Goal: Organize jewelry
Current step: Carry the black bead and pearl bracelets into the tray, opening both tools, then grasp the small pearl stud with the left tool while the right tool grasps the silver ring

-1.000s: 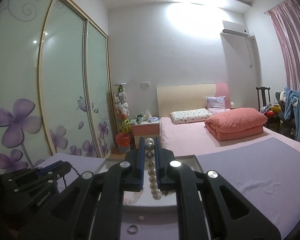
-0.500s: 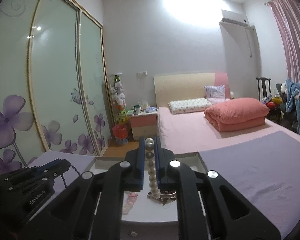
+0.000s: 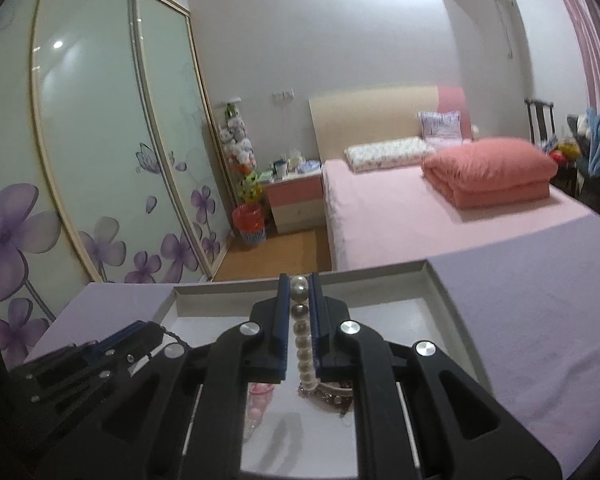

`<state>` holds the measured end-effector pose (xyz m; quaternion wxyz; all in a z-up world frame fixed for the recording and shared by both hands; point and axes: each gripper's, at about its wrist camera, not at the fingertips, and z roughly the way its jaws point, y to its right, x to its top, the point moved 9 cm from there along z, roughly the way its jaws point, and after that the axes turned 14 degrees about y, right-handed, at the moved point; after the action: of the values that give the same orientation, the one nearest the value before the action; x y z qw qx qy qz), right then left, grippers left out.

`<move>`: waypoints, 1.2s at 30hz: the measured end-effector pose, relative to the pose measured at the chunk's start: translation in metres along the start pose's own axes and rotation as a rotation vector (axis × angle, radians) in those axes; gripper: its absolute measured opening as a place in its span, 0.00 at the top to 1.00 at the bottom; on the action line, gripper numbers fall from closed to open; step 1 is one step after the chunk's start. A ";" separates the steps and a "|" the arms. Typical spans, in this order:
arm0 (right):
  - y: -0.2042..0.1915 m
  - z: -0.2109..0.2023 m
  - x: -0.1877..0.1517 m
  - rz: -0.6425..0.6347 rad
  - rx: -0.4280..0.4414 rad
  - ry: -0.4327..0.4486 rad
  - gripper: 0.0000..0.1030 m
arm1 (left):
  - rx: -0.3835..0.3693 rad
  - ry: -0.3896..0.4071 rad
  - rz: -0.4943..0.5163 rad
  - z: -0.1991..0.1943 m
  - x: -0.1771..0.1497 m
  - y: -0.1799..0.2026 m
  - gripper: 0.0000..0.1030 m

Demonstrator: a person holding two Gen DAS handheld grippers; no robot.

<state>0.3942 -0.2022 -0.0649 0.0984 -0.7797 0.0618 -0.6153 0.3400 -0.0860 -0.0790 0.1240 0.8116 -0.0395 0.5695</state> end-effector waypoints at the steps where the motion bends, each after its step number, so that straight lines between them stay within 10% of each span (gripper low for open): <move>1: 0.003 0.003 -0.002 0.011 -0.001 -0.014 0.88 | -0.003 -0.006 -0.007 0.001 -0.001 -0.002 0.89; 4: 0.010 0.003 -0.004 0.026 -0.010 -0.020 0.66 | -0.014 -0.023 -0.039 0.001 -0.003 -0.005 0.87; 8: 0.016 -0.005 -0.009 0.021 -0.016 -0.026 0.66 | -0.009 -0.015 -0.057 -0.004 0.001 -0.012 0.69; 19: 0.012 -0.044 -0.028 -0.024 0.011 -0.076 0.66 | 0.010 -0.017 -0.058 -0.031 0.001 -0.028 0.64; 36: -0.048 -0.095 -0.136 -0.146 0.149 -0.414 0.64 | 0.117 -0.062 -0.108 -0.087 -0.031 -0.080 0.51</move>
<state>0.2690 -0.1337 -0.1613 0.1215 -0.8824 -0.0618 -0.4504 0.2667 0.0102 -0.0922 0.1058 0.8357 0.0337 0.5378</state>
